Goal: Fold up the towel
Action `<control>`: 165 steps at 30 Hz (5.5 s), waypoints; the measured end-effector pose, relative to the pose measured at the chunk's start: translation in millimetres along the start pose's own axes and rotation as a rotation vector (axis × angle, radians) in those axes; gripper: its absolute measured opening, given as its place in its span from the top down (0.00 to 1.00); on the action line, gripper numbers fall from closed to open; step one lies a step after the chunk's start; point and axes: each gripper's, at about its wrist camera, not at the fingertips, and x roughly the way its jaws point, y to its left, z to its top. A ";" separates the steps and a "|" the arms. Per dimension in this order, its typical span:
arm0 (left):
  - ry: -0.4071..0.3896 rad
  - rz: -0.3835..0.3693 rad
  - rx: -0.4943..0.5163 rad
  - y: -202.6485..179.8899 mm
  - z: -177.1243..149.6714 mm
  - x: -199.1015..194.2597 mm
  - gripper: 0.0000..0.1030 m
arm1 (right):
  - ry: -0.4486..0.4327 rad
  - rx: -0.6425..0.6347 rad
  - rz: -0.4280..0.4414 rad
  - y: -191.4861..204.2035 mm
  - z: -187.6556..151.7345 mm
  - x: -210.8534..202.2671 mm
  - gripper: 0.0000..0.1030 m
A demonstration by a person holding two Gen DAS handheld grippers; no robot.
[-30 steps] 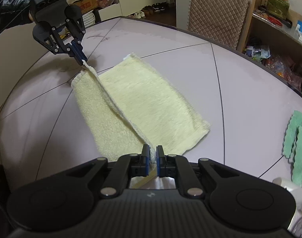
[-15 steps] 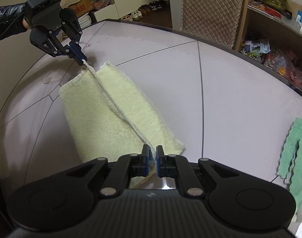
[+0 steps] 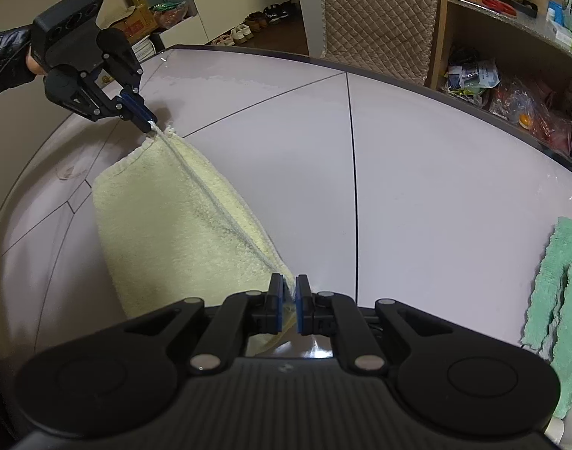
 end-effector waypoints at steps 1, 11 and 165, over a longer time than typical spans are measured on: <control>0.001 0.002 -0.002 0.9 0.1 1.1 0.95 | 0.000 0.004 -0.001 -0.8 0.0 0.5 0.93; 0.021 0.056 -0.031 2.5 -2.2 14.8 0.89 | 0.035 0.034 -0.032 5.5 -8.6 8.4 0.86; -0.247 0.045 -0.768 -165.6 -12.7 22.2 0.66 | 0.165 -0.683 0.241 53.9 59.0 31.1 0.80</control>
